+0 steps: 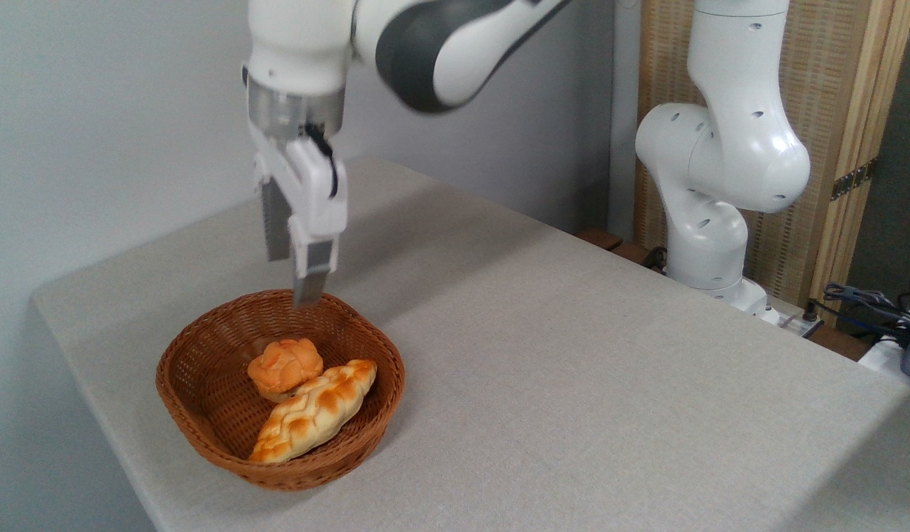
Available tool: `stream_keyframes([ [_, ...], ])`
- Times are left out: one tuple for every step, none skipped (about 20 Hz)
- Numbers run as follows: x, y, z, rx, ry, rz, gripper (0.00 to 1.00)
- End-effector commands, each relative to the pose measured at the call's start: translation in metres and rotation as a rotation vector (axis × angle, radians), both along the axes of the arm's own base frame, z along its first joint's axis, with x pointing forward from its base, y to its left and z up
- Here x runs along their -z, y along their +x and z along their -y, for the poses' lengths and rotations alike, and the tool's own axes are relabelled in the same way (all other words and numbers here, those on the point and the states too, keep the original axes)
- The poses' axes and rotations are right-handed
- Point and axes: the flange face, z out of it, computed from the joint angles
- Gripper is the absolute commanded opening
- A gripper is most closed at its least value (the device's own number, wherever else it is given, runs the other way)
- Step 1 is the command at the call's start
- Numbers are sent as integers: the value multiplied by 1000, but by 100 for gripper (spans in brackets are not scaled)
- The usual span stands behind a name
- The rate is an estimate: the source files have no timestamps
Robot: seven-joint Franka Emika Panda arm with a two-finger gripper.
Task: Put bread into the basket
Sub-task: 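Raise the open gripper up away from the basket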
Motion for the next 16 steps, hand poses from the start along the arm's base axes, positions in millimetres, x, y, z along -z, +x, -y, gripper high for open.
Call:
stream_keyframes([
  [-56, -4, -37, 16, 121, -107, 100],
  [-62, -4, -47, -5, 150, -129, 100],
  [-68, -4, -50, -46, 165, -152, 100],
  [-71, -3, -52, -99, 170, -169, 100],
  [-75, -2, -57, -143, 177, -173, 100],
  [-78, -1, -59, -161, 181, -170, 100],
  [-77, -2, -59, -159, 183, -176, 100],
  [-76, -3, -60, -158, 186, -191, 100],
  [-74, -4, -59, -155, 189, -202, 100],
  [-74, -5, -60, -156, 197, -201, 100],
  [-74, -5, -60, -156, 204, -200, 100],
  [-75, -5, -60, -157, 206, -198, 100],
  [-75, -5, -59, -155, 208, -198, 100],
  [-75, -5, -59, -155, 208, -198, 100],
  [-75, -5, -62, -160, 205, -199, 100],
  [-77, -5, -63, -162, 205, -196, 100],
])
